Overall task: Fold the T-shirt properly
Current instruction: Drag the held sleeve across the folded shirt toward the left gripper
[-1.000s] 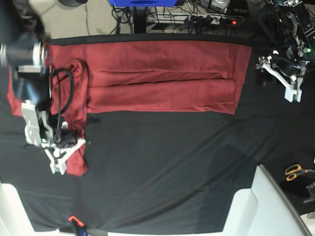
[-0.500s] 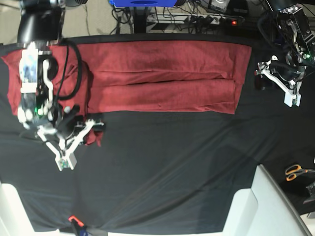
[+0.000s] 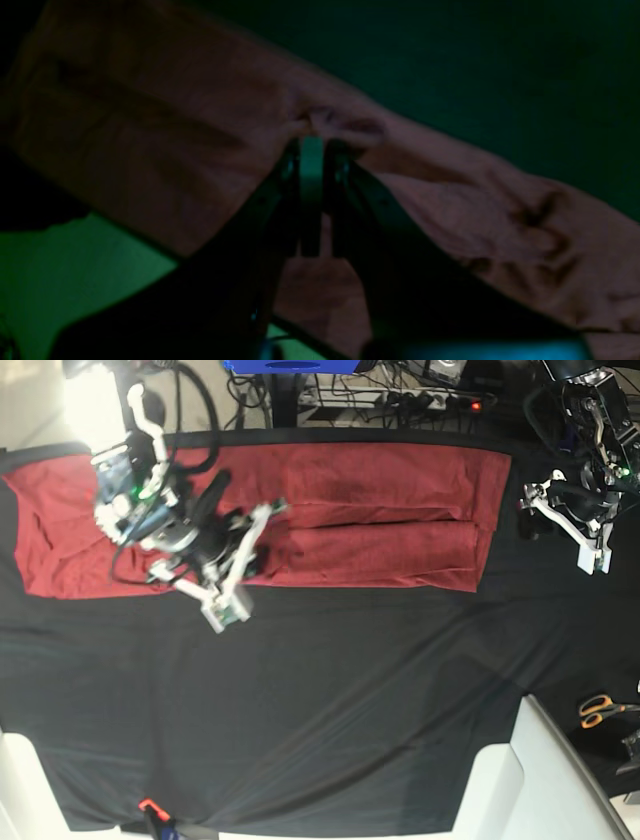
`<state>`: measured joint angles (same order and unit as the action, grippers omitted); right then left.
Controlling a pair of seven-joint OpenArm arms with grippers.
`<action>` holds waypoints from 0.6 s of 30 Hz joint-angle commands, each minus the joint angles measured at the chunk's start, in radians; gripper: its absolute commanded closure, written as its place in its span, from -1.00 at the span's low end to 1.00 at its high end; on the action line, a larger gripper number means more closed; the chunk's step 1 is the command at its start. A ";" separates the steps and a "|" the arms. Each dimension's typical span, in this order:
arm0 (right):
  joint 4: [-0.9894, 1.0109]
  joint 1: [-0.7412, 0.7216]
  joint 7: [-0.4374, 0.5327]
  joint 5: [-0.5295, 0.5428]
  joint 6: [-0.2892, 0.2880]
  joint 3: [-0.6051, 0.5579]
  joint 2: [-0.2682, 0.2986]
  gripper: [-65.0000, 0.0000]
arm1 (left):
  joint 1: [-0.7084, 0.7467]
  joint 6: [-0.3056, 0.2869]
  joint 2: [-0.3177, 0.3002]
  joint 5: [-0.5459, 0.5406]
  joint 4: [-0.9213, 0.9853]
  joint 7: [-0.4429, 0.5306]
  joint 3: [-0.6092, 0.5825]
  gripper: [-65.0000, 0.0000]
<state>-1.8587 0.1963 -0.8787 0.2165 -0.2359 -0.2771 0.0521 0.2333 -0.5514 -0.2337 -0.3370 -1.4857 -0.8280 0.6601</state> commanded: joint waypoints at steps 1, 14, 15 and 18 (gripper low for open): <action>-0.020 -0.008 0.025 0.007 -0.003 -0.015 -0.001 1.00 | -0.001 -0.005 -0.017 -0.007 -0.017 0.012 0.005 -0.36; 0.040 -0.016 0.026 0.010 -0.003 -0.270 -0.001 1.00 | 0.001 -0.005 -0.017 -0.007 -0.017 0.012 0.003 -0.36; 0.060 -0.024 0.028 0.010 -0.003 -0.282 -0.001 1.00 | 0.001 -0.005 -0.017 -0.007 -0.017 0.012 0.003 -0.36; 0.106 -0.025 0.071 0.011 -0.003 -0.301 -0.001 1.00 | 0.001 -0.005 -0.017 -0.007 -0.016 0.012 0.003 -0.36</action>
<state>-1.7374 0.1810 -0.8291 0.2176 -0.2359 -0.5762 0.0578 0.2363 -0.5514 -0.2333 -0.3367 -1.4860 -0.8284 0.6594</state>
